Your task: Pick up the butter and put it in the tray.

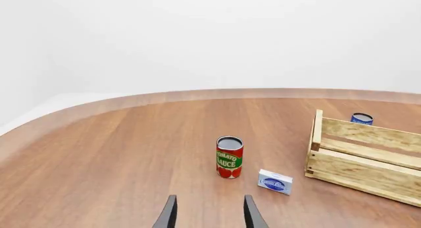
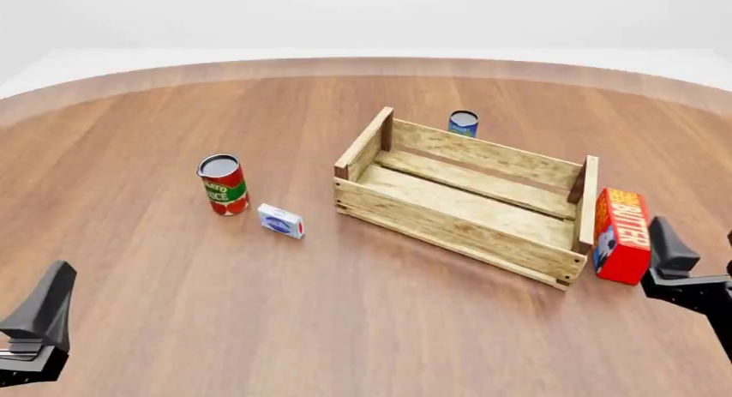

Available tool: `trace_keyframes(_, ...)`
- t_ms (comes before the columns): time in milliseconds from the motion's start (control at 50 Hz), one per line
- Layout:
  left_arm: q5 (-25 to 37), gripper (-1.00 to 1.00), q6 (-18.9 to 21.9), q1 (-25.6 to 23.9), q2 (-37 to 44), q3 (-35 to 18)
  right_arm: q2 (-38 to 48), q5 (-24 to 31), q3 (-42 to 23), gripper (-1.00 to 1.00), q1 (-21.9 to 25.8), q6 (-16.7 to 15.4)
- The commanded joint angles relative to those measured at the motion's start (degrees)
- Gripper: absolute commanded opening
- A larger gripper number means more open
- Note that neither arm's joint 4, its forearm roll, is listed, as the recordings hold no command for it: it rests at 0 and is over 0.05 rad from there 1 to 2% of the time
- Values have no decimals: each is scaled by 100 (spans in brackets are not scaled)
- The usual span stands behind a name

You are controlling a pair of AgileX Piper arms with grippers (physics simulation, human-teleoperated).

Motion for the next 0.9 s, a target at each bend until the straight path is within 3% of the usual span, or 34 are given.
trace_keyframes(20,0,100,0,0,0,0,970,-863,0,100,-54,30)
trace_keyframes(560,0,100,0,0,0,0,3069,-2670,1,100,-266,146)
trace_keyframes(900,0,100,0,0,0,0,3323,-2728,-29,100,-317,205)
